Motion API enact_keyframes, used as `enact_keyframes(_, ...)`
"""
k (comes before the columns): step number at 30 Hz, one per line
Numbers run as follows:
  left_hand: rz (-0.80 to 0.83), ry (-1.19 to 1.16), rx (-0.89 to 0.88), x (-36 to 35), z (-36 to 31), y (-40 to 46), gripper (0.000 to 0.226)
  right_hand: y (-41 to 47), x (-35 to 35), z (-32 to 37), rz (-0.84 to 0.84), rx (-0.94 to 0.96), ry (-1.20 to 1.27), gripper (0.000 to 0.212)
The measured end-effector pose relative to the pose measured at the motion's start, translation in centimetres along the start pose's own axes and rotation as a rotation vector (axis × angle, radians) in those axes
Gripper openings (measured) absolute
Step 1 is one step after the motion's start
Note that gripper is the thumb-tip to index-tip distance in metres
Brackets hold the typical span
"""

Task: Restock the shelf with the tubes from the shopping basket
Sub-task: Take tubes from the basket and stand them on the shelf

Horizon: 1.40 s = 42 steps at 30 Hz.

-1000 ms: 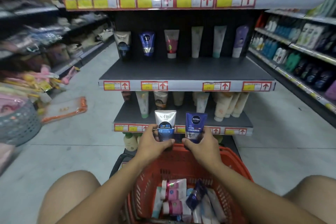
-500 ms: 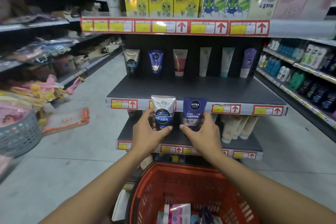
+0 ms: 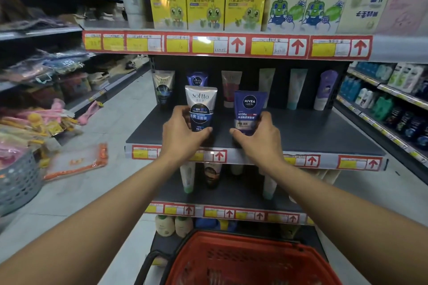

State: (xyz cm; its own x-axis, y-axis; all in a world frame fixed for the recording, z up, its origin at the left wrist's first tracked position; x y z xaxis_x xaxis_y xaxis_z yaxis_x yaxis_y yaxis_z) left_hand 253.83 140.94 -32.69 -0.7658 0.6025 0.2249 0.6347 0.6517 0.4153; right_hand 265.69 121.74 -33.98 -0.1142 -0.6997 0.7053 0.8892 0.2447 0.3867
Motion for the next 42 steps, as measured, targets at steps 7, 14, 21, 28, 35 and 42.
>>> enact_keyframes(7, 0.02, 0.041, 0.055, -1.5, 2.0, 1.9, 0.073, 1.7, -2.3, -0.8, 0.03, -0.036, -0.048, 0.063)
enact_keyframes(14, -0.046, 0.224, 0.018, -1.5, 2.6, 1.8, 0.079, 1.5, -2.9, -0.7, 0.0, -0.016, -0.109, 0.075)
enact_keyframes(21, -0.031, 0.303, 0.068, -1.1, 2.6, 2.0, 0.066, 1.7, -3.8, 0.2, 0.047, 0.017, -0.248, 0.055)
enact_keyframes(28, -0.068, 0.345, 0.211, 2.7, 5.2, 5.6, 0.074, 3.5, -7.7, 4.6, 0.173, 0.026, -0.236, 0.06)
enact_keyframes(35, -0.08, 0.38, 0.267, 6.0, 7.7, 9.6, 0.08, 6.5, -12.1, 7.6, 0.203, -0.003, -0.2, 0.065)
enact_keyframes(42, -0.102, 0.354, 0.249, 6.6, 10.0, 12.5, 0.075, 8.9, -15.1, 8.8, 0.165, 0.04, -0.253, 0.06)
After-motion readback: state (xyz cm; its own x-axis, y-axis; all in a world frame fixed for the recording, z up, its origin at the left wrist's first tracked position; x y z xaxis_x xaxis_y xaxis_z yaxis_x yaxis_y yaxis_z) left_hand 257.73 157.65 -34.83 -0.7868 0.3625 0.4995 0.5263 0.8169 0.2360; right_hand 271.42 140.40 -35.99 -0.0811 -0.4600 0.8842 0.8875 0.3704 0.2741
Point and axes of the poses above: each hand's wrist, its own y-axis towards the middle knuckle, its own x-axis out of the back of the hand, z = x × y, the point moved 6 cm from there along y, towards the middle knuckle, and after that the axes turned 15 degrees about -y, right-handed, at the moved point
